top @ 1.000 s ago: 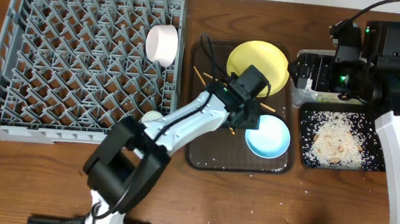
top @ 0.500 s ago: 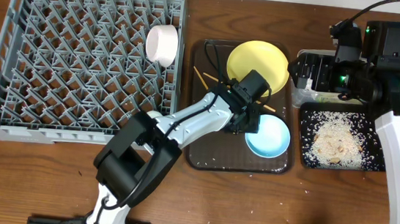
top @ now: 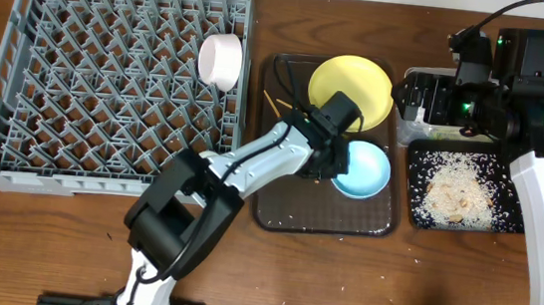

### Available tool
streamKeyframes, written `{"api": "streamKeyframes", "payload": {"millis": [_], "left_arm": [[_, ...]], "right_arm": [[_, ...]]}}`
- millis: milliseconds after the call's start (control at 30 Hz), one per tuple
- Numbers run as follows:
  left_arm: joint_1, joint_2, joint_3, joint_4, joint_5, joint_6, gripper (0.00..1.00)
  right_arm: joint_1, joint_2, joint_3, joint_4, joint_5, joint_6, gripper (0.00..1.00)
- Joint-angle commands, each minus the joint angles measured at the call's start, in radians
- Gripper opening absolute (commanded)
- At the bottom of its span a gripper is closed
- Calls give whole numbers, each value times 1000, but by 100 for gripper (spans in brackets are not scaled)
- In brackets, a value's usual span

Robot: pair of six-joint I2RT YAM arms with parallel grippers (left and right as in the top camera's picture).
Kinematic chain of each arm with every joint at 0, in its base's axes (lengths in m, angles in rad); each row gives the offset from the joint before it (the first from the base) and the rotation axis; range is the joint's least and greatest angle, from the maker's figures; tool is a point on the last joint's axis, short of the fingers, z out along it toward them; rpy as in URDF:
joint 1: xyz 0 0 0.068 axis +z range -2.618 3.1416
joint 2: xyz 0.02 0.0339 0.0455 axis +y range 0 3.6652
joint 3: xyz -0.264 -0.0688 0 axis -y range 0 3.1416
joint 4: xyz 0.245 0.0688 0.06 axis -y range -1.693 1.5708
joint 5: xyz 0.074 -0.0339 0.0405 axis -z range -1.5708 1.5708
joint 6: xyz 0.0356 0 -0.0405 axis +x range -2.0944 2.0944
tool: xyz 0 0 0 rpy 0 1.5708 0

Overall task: Sort waste into correct bins and load items into the dishwasher
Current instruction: 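Lift the light-blue bowl and carry it left into the rack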

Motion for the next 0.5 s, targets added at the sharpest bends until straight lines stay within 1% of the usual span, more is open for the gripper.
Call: {"api": "streamKeyframes", "payload": {"millis": [0,100,167,300,400,467], "left_arm": [[30,-103,0,-24,10,62,8],[63,-187,0,-71,-61,123,8],[88,-247,0,-111,-152,153,7],[141,-376,0,-202,-480,219,7],[169,-455,0,-264,-769,236,7],[181,-495,0,-310,-987,235,7]], "right_arm": [[1,5,1,-1,3,1,99],[1,5,1,-1,3,1,99],[1,5,1,-1,2,1,99],[1,5,1,-1,3,1,99],[1,5,1,-1,3,1,99],[1,5,1,-1,3,1,99]]}}
